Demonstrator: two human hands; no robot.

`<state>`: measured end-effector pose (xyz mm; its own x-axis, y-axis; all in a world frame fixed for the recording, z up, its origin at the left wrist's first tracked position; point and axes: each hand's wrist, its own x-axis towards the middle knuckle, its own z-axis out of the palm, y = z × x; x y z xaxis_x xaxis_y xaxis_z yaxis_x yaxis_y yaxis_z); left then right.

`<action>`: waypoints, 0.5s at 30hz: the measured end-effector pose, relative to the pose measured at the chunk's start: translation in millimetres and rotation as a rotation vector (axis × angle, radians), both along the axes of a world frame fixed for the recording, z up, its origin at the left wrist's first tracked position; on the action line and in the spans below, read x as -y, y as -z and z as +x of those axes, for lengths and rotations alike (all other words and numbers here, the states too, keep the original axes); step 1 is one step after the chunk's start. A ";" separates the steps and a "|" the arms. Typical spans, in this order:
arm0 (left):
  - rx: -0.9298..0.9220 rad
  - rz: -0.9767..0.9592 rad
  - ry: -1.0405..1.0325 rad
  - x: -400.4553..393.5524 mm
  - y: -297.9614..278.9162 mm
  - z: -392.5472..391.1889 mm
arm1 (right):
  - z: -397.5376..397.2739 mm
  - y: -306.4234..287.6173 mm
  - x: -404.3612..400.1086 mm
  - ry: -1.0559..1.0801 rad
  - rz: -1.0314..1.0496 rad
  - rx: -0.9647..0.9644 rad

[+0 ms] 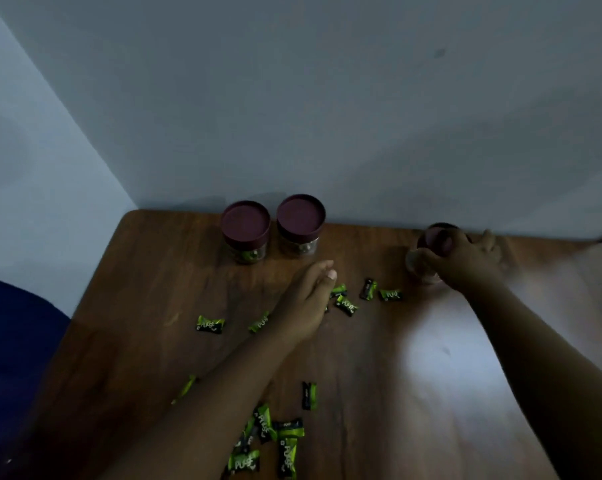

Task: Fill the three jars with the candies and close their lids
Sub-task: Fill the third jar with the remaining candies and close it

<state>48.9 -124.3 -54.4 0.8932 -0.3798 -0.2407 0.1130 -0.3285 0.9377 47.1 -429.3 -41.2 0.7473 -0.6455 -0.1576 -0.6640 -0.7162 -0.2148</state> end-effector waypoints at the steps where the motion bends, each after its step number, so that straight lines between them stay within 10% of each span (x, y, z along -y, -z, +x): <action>1: 0.007 0.012 0.029 4.5 -1.2 -4.9 | -4.5 2.2 5.0 0.017 0.130 -0.002; 9: -0.079 -0.010 0.063 5.3 -18.0 -41.5 | -61.6 -22.0 -42.9 -0.086 0.026 0.240; 15: -0.449 -0.249 -0.135 3.4 -29.0 -75.7 | -134.5 -36.9 -133.6 -0.004 0.984 0.391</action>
<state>-26.8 -127.7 -25.4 0.7676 -0.3633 -0.5281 0.5475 -0.0566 0.8349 -87.4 -295.7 -4.3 0.8610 -0.3614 -0.3579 -0.4214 -0.1129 -0.8998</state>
